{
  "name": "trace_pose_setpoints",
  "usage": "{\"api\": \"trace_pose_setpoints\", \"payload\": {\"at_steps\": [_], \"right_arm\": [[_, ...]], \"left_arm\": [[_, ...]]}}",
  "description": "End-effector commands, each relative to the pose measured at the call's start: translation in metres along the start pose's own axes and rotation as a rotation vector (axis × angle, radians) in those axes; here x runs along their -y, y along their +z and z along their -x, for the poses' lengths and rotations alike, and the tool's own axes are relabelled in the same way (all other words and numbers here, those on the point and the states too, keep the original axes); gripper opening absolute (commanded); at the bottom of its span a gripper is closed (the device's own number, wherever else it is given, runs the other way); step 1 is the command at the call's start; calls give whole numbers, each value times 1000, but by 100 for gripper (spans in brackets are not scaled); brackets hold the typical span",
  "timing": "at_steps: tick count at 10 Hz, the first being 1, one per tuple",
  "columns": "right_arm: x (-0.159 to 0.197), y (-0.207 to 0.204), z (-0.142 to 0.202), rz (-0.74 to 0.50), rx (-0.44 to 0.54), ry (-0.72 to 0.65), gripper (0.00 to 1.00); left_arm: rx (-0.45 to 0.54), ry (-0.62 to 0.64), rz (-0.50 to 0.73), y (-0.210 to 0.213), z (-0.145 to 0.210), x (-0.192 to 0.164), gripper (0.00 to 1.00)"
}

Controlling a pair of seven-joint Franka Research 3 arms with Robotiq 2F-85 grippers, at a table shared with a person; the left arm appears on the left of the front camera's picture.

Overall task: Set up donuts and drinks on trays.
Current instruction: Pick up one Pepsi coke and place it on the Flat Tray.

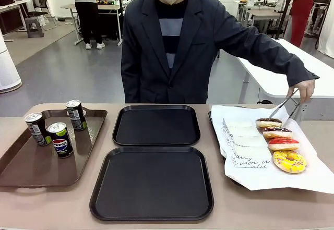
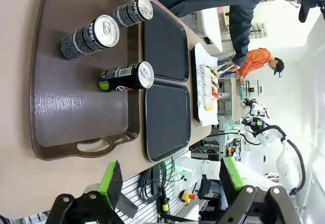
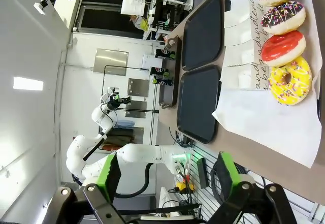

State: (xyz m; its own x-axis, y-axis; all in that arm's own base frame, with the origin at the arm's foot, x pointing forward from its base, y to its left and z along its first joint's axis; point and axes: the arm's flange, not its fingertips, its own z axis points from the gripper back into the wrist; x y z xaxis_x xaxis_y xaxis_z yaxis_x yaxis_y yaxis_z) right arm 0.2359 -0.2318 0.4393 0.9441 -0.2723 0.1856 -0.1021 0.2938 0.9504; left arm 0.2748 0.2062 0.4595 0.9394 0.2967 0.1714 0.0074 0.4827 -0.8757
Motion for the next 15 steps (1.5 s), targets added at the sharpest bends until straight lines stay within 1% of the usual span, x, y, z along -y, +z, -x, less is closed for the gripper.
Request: {"api": "trace_pose_setpoints", "payload": {"at_steps": [1, 4, 5, 6, 7, 8, 9, 10, 11, 12, 13, 15], "right_arm": [[1, 0, -1, -21, 9, 15, 100], [1, 0, -1, -21, 9, 15, 100], [1, 0, -1, -21, 9, 15, 100], [1, 0, -1, -21, 9, 15, 100], [1, 0, -1, -21, 9, 15, 100], [1, 0, -1, -21, 9, 15, 100], [1, 0, -1, -21, 9, 15, 100], [1, 0, -1, -21, 9, 15, 100], [1, 0, -1, -21, 9, 15, 100], [1, 0, -1, -21, 9, 15, 100], [1, 0, -1, -21, 9, 15, 100], [1, 0, -1, -21, 9, 15, 100]], "left_arm": [[8, -5, 12, 1, 0, 1, 100], [0, 0, 0, 0, 0, 0, 100], [-32, 37, -39, -6, -6, 21, 100], [-87, 33, -148, -20, -14, 48, 100], [-109, -15, -282, -34, -21, 75, 100], [-108, -58, -412, -50, -29, 103, 100], [-132, -83, -555, -69, -34, 127, 100], [-170, -92, -721, -95, -38, 147, 100], [-199, -89, -864, -123, -41, 158, 100], [-196, -81, -981, -152, -43, 163, 100], [-193, -71, -1038, -181, -45, 166, 100], [-192, -51, -1076, -232, -51, 160, 100]]}}
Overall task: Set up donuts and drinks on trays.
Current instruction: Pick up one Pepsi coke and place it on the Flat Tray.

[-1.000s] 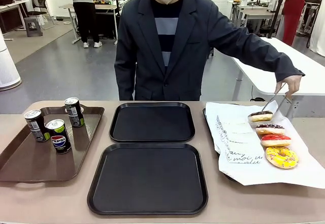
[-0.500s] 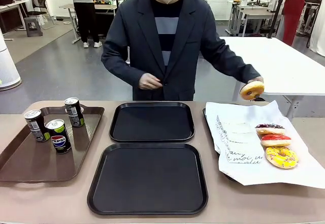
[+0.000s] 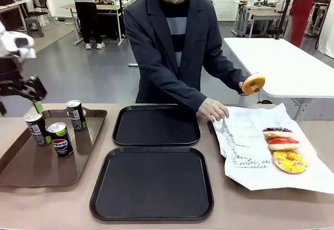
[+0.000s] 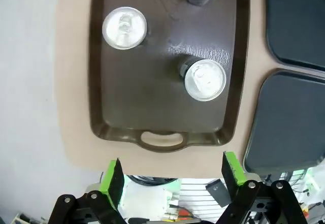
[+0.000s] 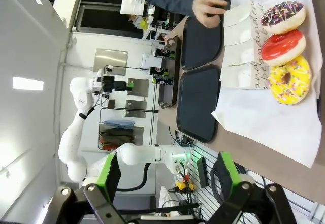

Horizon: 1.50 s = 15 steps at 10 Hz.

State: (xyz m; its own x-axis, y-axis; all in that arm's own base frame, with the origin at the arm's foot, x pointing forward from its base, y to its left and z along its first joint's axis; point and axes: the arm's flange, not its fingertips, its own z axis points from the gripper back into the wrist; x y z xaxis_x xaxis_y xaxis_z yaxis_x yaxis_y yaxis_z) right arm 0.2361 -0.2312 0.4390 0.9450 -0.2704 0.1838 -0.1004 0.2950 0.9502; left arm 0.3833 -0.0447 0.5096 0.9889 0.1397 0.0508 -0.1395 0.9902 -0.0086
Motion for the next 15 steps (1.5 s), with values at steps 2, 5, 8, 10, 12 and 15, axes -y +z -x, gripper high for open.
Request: {"api": "trace_pose_setpoints", "payload": {"at_steps": [2, 5, 8, 10, 12, 15], "right_arm": [[1, 1, -1, -22, 11, 16, 100], [1, 1, -1, -22, 11, 16, 100], [1, 1, -1, -22, 11, 16, 100], [1, 1, -1, -22, 11, 16, 100], [1, 1, -1, -22, 11, 16, 100], [1, 1, -1, -22, 11, 16, 100]], "left_arm": [[41, 50, -32, -33, -32, 26, 100], [93, 11, -27, -59, -48, 32, 100], [41, 42, 10, -52, -38, 31, 100], [41, 42, 10, -52, -38, 31, 100], [44, 32, 12, -55, -41, 30, 100], [69, -45, -49, -74, -35, 46, 100]]}}
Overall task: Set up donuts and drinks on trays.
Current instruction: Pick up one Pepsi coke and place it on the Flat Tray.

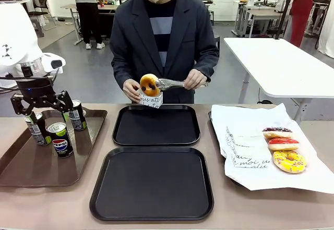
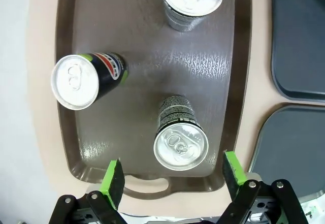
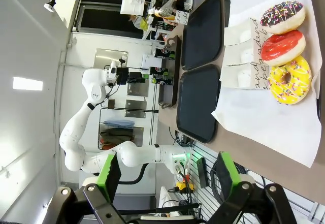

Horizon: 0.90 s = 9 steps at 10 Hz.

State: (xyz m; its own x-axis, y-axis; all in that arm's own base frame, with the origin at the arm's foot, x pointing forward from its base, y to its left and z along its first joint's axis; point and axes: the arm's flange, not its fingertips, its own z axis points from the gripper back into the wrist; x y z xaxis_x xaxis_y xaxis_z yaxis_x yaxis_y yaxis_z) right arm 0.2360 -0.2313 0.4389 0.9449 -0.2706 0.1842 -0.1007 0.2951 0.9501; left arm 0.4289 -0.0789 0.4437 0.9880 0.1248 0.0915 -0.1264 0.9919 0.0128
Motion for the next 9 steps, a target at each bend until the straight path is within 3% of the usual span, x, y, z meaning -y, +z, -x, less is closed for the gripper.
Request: {"api": "trace_pose_setpoints", "payload": {"at_steps": [1, 6, 9], "right_arm": [[0, 1, -1, -22, 11, 16, 100], [0, 1, -1, -22, 11, 16, 100], [0, 1, -1, -22, 11, 16, 100]], "left_arm": [[18, -64, -18, -10, 1, 6, 100], [28, -166, 8, -34, -18, 1, 100], [-34, -112, 11, -47, -21, 6, 100]]}}
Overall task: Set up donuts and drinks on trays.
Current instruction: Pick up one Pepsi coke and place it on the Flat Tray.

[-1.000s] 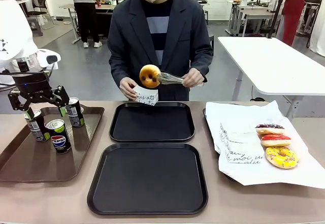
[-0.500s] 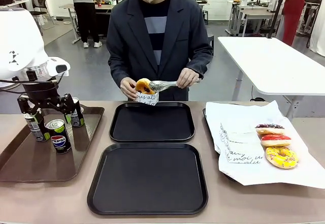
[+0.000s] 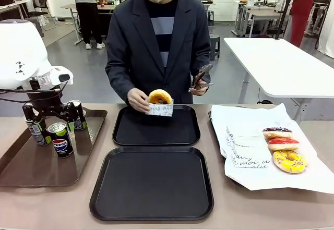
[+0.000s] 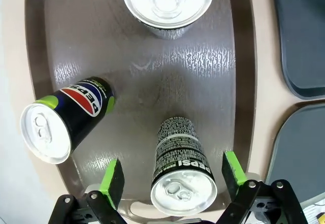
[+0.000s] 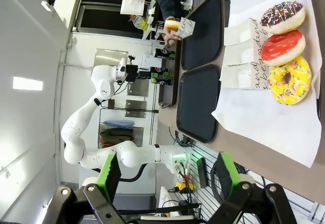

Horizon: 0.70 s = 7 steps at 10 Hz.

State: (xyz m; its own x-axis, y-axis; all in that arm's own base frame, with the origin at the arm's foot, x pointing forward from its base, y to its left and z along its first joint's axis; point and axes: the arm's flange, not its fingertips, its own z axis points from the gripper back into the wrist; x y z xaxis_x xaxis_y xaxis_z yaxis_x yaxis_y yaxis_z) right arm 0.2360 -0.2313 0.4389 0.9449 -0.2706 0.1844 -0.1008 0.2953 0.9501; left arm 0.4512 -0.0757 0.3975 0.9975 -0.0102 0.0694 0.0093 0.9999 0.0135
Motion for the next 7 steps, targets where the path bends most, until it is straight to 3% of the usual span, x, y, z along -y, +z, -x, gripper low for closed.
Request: {"api": "trace_pose_setpoints", "payload": {"at_steps": [1, 7], "right_arm": [[0, 1, -1, -22, 11, 16, 100], [0, 1, -1, -22, 11, 16, 100]], "left_arm": [[-26, 62, -1, 0, -3, 8, 100], [-57, 140, -10, -14, 1, 10, 100]]}}
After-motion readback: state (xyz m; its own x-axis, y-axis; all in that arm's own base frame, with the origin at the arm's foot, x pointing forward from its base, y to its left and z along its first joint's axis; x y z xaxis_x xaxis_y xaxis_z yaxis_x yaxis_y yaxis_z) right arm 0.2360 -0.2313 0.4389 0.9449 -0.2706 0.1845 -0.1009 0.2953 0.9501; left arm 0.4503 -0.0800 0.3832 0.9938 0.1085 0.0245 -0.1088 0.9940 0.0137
